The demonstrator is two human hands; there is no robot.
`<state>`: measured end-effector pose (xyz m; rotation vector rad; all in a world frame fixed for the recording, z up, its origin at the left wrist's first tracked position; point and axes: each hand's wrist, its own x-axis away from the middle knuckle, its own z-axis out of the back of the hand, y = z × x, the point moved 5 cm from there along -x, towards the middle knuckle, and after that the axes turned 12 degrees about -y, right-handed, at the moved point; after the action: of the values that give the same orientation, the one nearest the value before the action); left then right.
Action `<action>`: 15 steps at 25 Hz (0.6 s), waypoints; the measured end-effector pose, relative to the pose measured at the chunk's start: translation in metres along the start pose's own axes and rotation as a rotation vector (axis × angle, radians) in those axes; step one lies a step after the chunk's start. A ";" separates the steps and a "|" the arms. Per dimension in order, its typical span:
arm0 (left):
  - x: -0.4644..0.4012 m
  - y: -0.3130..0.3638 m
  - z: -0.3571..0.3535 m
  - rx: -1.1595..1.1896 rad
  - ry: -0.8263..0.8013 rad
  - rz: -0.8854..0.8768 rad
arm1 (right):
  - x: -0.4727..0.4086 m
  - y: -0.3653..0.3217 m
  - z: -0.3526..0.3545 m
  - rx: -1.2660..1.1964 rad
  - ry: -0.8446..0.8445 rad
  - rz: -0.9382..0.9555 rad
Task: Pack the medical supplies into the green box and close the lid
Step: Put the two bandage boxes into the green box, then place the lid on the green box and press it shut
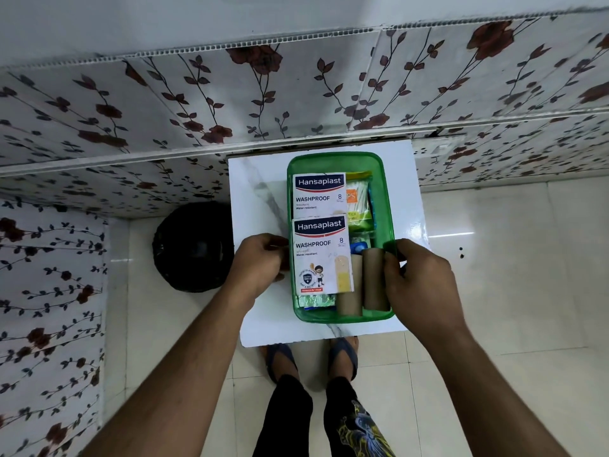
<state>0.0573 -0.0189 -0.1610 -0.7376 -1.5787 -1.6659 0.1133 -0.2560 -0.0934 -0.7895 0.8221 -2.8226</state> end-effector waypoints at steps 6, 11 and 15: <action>-0.008 0.018 -0.010 -0.352 0.104 -0.061 | 0.017 0.017 0.038 -0.228 0.087 0.005; 0.016 0.039 0.007 -0.429 0.231 -0.135 | 0.018 0.036 0.057 -0.188 0.110 -0.051; 0.073 0.075 0.046 -0.452 0.351 -0.201 | 0.011 0.034 0.040 -0.153 0.064 -0.062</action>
<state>0.0725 0.0194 -0.0539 -0.4737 -1.0684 -2.2004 0.1222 -0.3061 -0.0774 -0.7593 1.0526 -2.8801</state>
